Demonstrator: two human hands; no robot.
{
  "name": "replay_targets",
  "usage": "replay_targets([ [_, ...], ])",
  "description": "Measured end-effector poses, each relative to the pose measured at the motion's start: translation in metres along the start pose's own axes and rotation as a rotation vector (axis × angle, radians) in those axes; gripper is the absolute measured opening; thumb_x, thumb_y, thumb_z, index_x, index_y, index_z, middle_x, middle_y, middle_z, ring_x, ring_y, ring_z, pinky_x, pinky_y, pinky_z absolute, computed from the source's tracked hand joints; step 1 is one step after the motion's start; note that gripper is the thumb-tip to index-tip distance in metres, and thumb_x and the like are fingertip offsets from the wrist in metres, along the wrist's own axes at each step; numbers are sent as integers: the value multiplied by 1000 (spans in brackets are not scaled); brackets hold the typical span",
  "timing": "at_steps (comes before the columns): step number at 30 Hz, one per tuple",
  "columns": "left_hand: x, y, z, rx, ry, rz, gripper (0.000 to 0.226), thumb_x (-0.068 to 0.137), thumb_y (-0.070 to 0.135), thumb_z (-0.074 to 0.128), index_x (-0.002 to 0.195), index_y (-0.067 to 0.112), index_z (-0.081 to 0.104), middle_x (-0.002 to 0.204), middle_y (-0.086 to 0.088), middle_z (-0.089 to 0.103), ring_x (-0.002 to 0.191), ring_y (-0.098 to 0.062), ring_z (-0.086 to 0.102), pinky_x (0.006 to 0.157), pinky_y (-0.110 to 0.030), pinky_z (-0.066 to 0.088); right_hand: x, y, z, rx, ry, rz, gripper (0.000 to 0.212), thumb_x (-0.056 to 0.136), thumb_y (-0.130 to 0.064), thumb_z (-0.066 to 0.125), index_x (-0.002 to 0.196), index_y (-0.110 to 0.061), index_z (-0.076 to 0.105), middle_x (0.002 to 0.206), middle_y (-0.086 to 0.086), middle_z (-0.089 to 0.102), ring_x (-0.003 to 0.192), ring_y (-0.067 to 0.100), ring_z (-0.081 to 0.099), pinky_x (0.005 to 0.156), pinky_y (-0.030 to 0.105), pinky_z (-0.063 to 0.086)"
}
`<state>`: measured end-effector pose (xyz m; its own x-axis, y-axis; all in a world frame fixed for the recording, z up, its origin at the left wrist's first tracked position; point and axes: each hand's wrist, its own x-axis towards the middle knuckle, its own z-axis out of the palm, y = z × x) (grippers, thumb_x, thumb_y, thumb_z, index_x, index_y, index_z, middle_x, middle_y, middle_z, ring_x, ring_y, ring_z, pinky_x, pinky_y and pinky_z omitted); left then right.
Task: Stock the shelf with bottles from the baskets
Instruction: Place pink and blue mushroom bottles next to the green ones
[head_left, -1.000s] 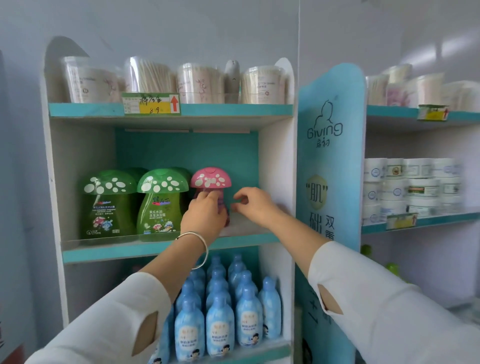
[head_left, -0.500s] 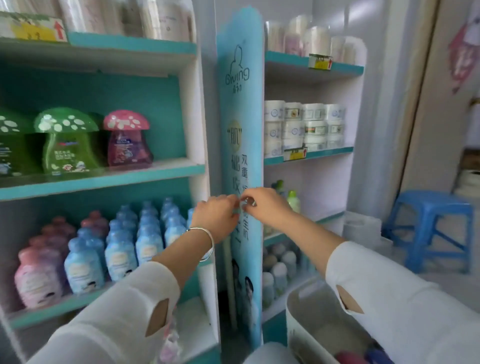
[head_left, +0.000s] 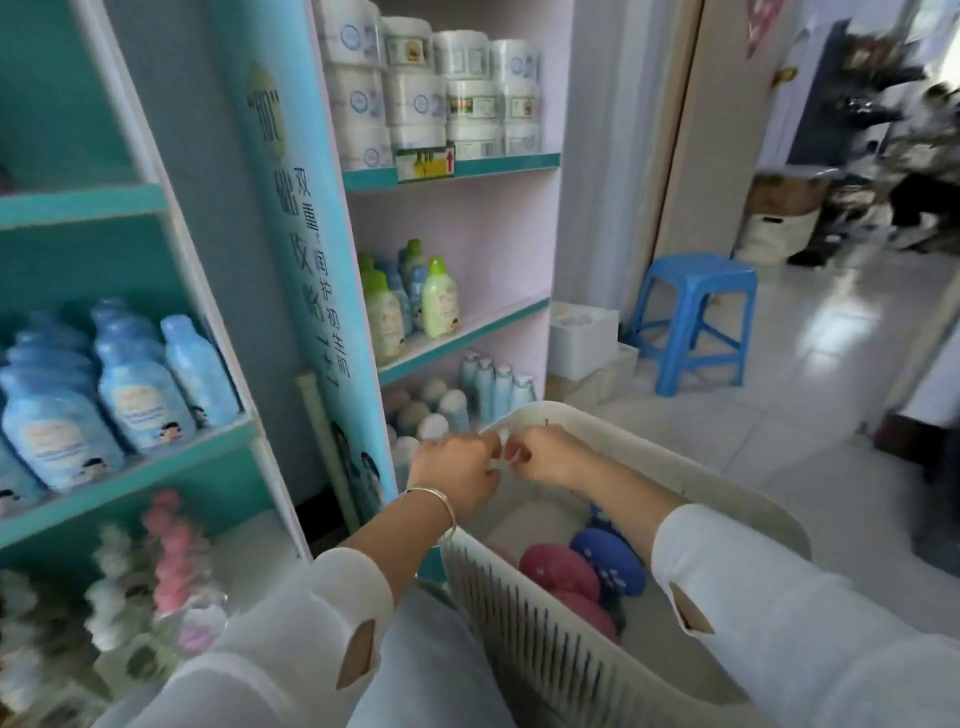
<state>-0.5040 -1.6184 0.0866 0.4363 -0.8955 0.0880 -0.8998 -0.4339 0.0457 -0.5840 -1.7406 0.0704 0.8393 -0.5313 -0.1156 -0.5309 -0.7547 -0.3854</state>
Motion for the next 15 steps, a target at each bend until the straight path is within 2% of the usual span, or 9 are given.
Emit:
replay_targets([
  [3, 8, 5, 20, -11, -47, 11, 32, 89, 27, 46, 120, 26, 51, 125, -2, 59, 115, -25, 55, 98, -35, 39, 2, 20, 23, -37, -178, 23, 30, 88, -13, 57, 116, -5, 64, 118, 12, 64, 111, 28, 57, 89, 30, 43],
  [7, 15, 4, 38, -21, -67, 25, 31, 87, 28, 46, 117, 28, 53, 121, 0, 61, 111, -23, 57, 95, -35, 43, 3, 39, 43, -141, -469, 68, 50, 87, -30, 64, 132, -13, 53, 134, 6, 52, 120, 25, 51, 98, 33, 42],
  [9, 18, 3, 45, -20, -74, 32, 30, 87, 29, 45, 116, 29, 54, 118, 0, 63, 108, -23, 59, 94, -34, 46, 5, 44, 51, -197, -590, 66, 56, 83, -36, 67, 133, -16, 52, 138, 4, 50, 121, 25, 51, 102, 37, 43],
  [12, 22, 3, 53, -9, -84, 38, 29, 87, 30, 45, 115, 29, 54, 114, 2, 65, 108, -20, 59, 95, -32, 45, 6, 45, 59, -202, -652, 66, 65, 78, -44, 71, 133, -19, 50, 137, 3, 50, 121, 26, 51, 103, 40, 43],
  [15, 22, 5, 56, -24, -107, 35, 29, 88, 30, 45, 115, 30, 54, 114, 3, 65, 108, -19, 59, 94, -29, 44, 7, 44, 64, -231, -630, 66, 61, 78, -44, 69, 131, -19, 52, 132, 4, 53, 117, 26, 53, 99, 41, 46],
])
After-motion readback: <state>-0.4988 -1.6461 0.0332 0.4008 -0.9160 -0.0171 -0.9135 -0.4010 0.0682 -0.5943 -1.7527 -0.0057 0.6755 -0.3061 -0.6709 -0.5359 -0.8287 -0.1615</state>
